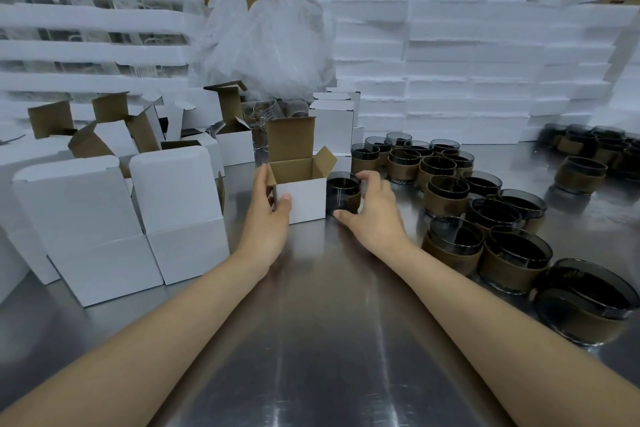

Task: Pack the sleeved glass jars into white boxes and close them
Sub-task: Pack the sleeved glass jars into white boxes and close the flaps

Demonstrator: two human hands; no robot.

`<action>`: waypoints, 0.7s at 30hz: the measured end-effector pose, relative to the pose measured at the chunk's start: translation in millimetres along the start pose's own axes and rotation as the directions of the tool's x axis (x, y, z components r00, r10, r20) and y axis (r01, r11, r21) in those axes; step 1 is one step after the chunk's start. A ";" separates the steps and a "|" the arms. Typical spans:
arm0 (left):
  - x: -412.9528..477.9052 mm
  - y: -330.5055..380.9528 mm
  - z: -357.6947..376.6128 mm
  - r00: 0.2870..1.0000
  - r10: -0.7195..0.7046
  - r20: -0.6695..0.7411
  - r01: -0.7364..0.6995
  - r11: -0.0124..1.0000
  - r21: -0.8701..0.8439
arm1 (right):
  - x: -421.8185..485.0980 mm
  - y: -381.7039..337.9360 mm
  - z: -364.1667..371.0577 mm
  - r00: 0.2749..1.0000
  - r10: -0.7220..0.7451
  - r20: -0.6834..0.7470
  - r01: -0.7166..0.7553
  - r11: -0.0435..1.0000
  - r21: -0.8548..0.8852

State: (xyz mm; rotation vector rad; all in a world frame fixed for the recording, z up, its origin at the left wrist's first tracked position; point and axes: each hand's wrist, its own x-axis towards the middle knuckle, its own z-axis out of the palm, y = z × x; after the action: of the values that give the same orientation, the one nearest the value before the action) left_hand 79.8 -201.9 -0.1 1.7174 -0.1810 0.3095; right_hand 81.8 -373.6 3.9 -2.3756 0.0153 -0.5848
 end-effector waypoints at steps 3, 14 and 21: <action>0.5 -0.4 -0.2 1.000 0.000 -0.012 0.000 1.000 0.016 | -3.4 -2.6 0.4 0.998 -0.063 -0.015 0.063 0.998 -0.003; 0.8 1.4 -1.3 1.000 -0.023 -0.017 0.023 1.000 0.001 | -0.4 -3.7 -3.4 0.990 0.010 0.143 -0.020 0.997 0.071; -0.9 3.1 0.0 0.999 -0.033 -0.011 0.033 0.999 0.012 | -1.9 -6.1 -2.6 0.999 0.047 0.006 -0.046 0.955 0.294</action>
State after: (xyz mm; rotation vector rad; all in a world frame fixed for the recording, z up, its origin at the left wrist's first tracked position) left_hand 78.0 -202.5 2.6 1.7288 -0.1430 0.2959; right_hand 78.1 -370.3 8.6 -2.0796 -0.0147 -0.5260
